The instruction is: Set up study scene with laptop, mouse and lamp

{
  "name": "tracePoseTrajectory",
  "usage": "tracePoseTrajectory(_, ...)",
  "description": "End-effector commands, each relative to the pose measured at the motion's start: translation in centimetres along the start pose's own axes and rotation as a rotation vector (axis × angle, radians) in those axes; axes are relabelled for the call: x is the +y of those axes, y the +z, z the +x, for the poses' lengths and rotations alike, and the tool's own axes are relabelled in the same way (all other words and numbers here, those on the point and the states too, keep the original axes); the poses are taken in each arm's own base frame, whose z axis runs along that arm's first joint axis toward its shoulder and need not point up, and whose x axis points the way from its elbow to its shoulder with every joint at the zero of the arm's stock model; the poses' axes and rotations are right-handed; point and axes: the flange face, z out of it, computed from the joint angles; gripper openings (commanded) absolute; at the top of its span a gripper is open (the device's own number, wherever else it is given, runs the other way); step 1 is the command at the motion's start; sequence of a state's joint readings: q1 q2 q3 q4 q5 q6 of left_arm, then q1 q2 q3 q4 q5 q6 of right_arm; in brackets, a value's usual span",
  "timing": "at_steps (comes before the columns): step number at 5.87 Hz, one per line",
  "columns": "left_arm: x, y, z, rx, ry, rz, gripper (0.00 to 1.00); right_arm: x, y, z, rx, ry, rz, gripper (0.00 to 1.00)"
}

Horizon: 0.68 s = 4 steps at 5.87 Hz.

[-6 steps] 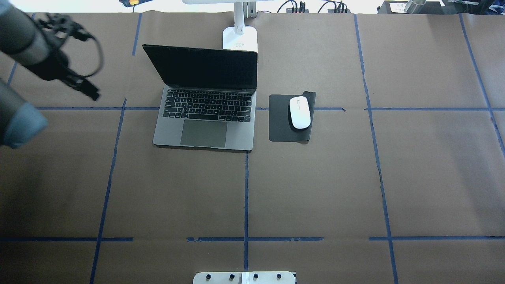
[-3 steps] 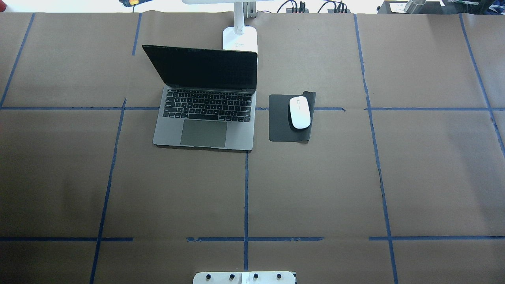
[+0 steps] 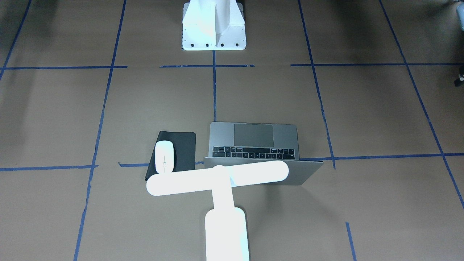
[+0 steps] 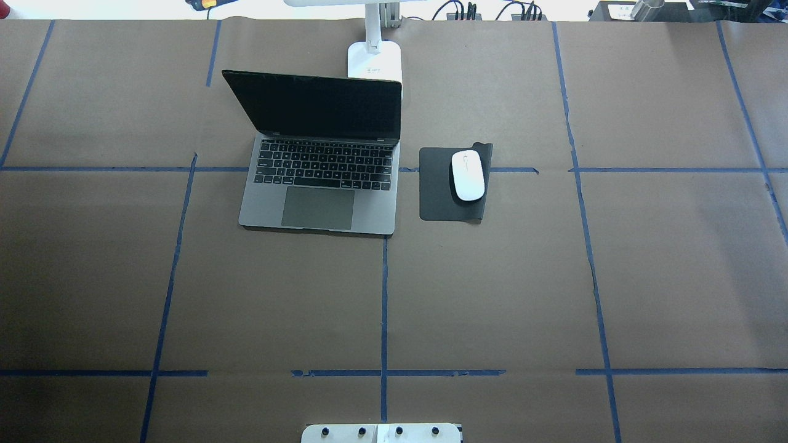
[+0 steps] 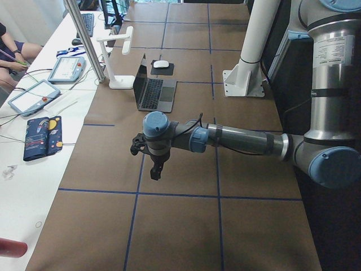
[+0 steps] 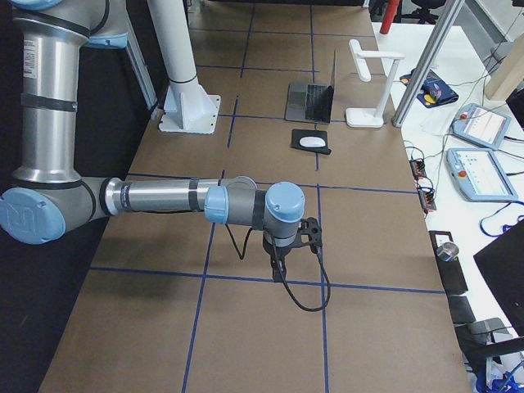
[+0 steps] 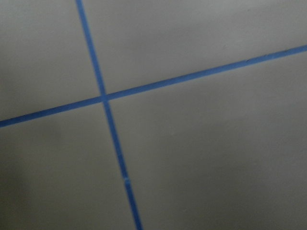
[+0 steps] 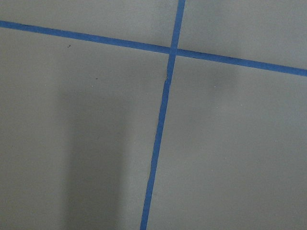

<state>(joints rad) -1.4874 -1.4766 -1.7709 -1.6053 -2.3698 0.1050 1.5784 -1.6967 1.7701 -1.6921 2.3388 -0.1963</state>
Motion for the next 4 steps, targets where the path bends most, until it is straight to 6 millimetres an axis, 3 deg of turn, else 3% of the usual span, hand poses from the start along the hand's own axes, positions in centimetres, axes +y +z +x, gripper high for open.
tracePoseTrajectory(1, 2.2, 1.0, -2.2, -0.012, -0.028, -0.023, 1.0, 0.0, -0.6, -0.5, 0.0, -0.011, 0.012, 1.0)
tracePoseTrajectory(2, 3.3, 2.3, -3.4, -0.016, -0.061, -0.052, 1.0, -0.1, -0.7, -0.7, -0.001, -0.013, 0.015, 1.0)
tracePoseTrajectory(4, 3.8, 1.7, -2.9, -0.026, -0.046, -0.045, 1.0, 0.0, -0.7, -0.7, 0.001, -0.012, 0.014, 1.0)
